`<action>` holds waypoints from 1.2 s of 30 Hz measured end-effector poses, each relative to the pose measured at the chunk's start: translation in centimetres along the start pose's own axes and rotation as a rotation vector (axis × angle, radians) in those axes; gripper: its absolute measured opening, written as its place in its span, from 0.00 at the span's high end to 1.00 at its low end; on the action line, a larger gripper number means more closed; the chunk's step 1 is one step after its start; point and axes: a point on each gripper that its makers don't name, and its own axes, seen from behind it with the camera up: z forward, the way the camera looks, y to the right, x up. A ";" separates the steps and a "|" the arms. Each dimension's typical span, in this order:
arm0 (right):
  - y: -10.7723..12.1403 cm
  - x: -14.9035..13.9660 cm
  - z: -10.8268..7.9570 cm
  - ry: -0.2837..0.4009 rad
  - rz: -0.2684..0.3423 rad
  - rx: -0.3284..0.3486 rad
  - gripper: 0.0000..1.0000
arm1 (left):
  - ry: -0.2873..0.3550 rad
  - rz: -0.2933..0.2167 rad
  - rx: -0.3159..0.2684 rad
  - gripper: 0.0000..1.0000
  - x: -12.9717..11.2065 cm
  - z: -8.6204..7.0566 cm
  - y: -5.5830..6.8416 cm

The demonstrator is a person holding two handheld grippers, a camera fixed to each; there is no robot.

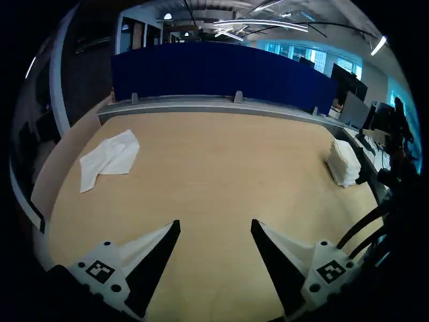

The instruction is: Fold towel

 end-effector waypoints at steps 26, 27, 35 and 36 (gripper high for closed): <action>-11.1 2.3 -8.0 0.272 0.081 -0.064 0.09 | 0.218 -0.008 -0.022 0.02 6.4 0.3 -1.5; -11.5 2.3 -8.1 0.273 0.083 -0.059 0.09 | 0.245 -0.008 -0.019 0.02 7.1 0.1 -1.7; -13.9 2.3 -8.6 0.288 0.102 -0.037 0.08 | 0.421 0.008 0.023 0.02 11.5 -1.0 -3.3; -14.1 2.3 -8.6 0.288 0.103 -0.039 0.08 | 0.438 0.012 0.033 0.02 11.9 -1.0 -3.6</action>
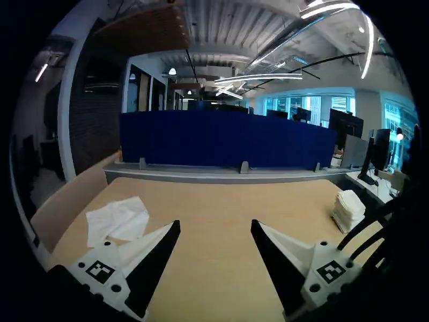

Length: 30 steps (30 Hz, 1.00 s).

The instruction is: Fold towel

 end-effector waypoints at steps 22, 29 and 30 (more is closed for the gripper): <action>-4.0 -1.7 1.2 -0.058 -0.027 -0.004 0.08 | 0.189 0.041 0.026 0.02 2.9 1.0 -1.2; -4.0 -2.4 1.5 -0.095 -0.022 -0.008 0.08 | 0.238 0.084 0.054 0.02 2.8 1.3 -2.3; -4.0 -2.5 1.6 -0.099 -0.021 -0.012 0.08 | 0.243 0.088 0.058 0.02 2.7 1.3 -2.5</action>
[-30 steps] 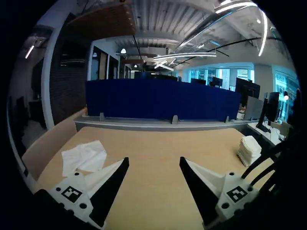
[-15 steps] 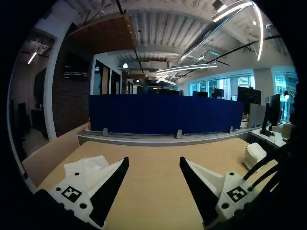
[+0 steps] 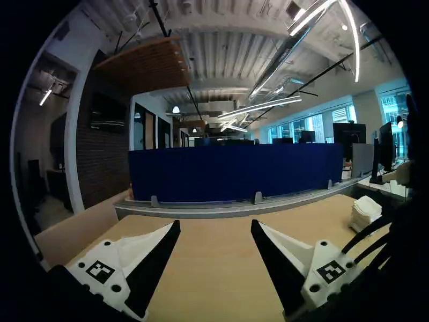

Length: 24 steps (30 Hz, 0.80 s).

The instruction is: Fold towel

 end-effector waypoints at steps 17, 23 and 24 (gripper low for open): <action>-1.1 -3.1 3.0 -0.014 -0.044 0.002 0.08 | 0.039 0.012 0.024 0.02 -7.7 0.6 -2.6; -1.9 -5.3 4.3 -0.020 -0.057 0.014 0.08 | 0.056 -0.005 0.035 0.02 -10.3 1.0 -3.5; -2.0 -5.6 4.4 -0.020 -0.057 0.018 0.08 | 0.059 -0.007 0.037 0.02 -10.6 1.1 -3.6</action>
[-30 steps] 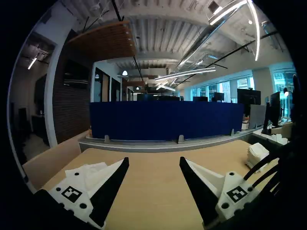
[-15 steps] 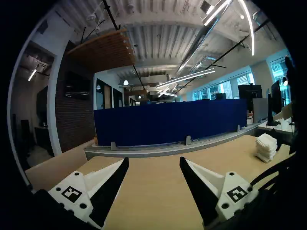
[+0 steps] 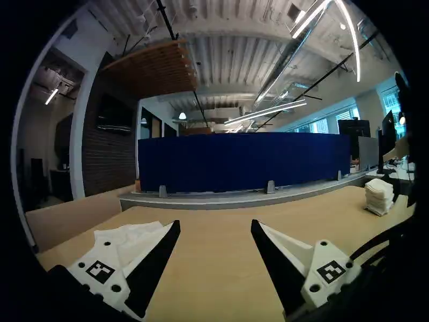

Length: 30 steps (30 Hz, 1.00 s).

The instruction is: Fold towel

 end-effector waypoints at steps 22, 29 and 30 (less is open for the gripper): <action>-1.1 -0.6 0.8 0.014 -0.018 0.022 0.08 | 0.008 -0.018 0.010 0.02 -3.7 0.7 -0.9; -0.9 -0.6 0.5 0.013 -0.018 0.017 0.08 | -0.008 -0.031 0.009 0.02 -4.1 0.8 -0.8; -0.8 -0.6 0.5 0.013 -0.016 0.016 0.08 | -0.011 -0.031 0.008 0.02 -4.2 0.8 -0.8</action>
